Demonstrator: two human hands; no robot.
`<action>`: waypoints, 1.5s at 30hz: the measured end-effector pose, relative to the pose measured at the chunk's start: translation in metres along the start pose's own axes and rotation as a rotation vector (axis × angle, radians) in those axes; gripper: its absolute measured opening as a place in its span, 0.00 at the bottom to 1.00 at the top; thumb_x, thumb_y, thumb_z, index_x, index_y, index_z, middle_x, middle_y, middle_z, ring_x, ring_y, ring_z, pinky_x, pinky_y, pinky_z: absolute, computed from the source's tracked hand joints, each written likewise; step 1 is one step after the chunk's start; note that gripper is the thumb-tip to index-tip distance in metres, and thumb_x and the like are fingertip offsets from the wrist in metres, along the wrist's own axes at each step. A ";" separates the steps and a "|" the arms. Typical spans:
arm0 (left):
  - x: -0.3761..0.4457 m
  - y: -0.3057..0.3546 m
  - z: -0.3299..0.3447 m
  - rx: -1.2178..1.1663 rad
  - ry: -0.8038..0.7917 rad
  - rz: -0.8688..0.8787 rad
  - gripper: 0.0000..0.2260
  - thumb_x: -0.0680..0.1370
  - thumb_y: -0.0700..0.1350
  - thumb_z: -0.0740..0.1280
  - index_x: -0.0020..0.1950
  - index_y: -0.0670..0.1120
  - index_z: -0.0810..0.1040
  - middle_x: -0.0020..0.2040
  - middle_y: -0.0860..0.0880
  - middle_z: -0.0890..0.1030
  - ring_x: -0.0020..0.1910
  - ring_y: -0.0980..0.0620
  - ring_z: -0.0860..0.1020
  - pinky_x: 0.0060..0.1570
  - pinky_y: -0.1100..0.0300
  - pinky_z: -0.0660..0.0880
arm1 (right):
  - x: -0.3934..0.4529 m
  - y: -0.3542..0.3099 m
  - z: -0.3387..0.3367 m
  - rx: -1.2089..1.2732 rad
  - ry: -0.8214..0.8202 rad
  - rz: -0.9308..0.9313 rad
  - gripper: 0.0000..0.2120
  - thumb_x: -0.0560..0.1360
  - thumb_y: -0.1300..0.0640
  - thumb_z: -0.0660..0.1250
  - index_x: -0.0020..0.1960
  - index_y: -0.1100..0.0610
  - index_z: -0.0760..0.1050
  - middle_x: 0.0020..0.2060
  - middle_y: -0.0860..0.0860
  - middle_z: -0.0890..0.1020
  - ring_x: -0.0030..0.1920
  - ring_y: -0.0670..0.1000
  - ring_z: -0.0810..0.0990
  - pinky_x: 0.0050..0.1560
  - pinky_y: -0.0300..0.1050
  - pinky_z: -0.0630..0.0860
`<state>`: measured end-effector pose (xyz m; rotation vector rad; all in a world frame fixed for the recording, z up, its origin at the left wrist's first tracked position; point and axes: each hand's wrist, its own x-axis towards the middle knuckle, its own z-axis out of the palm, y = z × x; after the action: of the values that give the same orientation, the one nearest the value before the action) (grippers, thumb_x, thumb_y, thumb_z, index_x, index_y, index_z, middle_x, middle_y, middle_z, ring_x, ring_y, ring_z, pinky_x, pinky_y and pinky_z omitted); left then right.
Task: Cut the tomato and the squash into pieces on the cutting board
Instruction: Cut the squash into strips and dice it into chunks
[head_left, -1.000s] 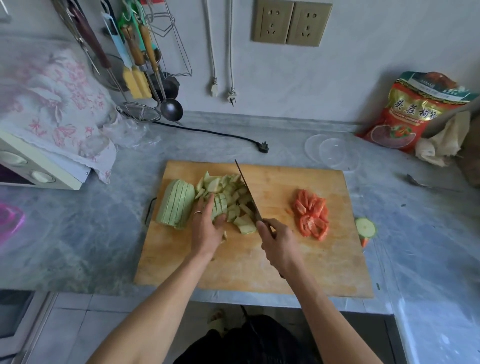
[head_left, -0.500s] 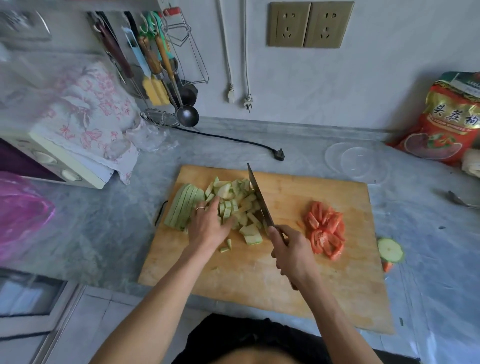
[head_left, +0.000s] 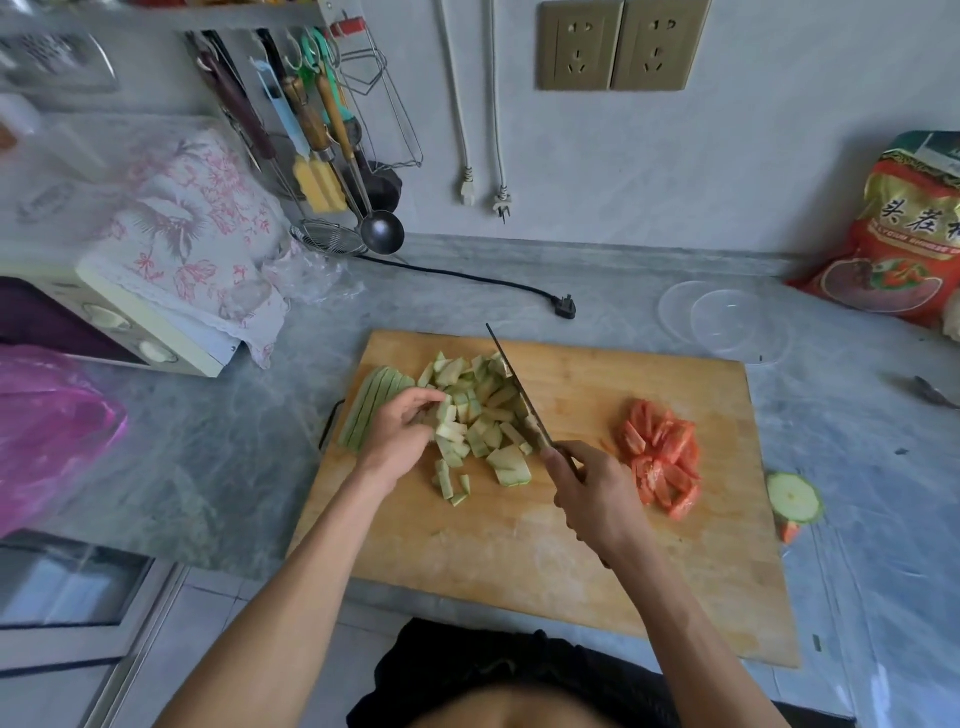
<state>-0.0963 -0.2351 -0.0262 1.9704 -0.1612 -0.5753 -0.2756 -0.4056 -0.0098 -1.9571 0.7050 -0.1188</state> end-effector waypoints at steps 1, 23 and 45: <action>0.000 0.001 -0.002 0.001 0.000 -0.002 0.22 0.73 0.27 0.65 0.54 0.53 0.81 0.55 0.61 0.79 0.62 0.57 0.75 0.66 0.49 0.74 | 0.000 -0.001 -0.002 -0.003 0.008 -0.014 0.14 0.81 0.46 0.62 0.51 0.55 0.81 0.31 0.56 0.80 0.25 0.55 0.73 0.28 0.57 0.75; -0.002 -0.010 -0.015 0.348 0.301 0.314 0.10 0.77 0.36 0.69 0.54 0.46 0.84 0.53 0.53 0.84 0.54 0.55 0.80 0.53 0.68 0.75 | 0.031 -0.013 -0.006 -0.037 0.006 -0.069 0.13 0.80 0.48 0.63 0.50 0.56 0.82 0.29 0.56 0.81 0.24 0.50 0.73 0.27 0.55 0.76; 0.019 -0.014 -0.044 0.835 0.187 -0.161 0.48 0.65 0.60 0.77 0.77 0.47 0.56 0.64 0.42 0.77 0.60 0.41 0.77 0.49 0.52 0.77 | 0.039 -0.006 0.027 -0.141 0.029 -0.087 0.11 0.80 0.48 0.64 0.48 0.54 0.80 0.27 0.49 0.78 0.25 0.50 0.73 0.26 0.46 0.69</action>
<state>-0.0614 -0.2000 -0.0289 2.8562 -0.1375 -0.4546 -0.2305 -0.4033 -0.0262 -2.1253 0.6630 -0.1545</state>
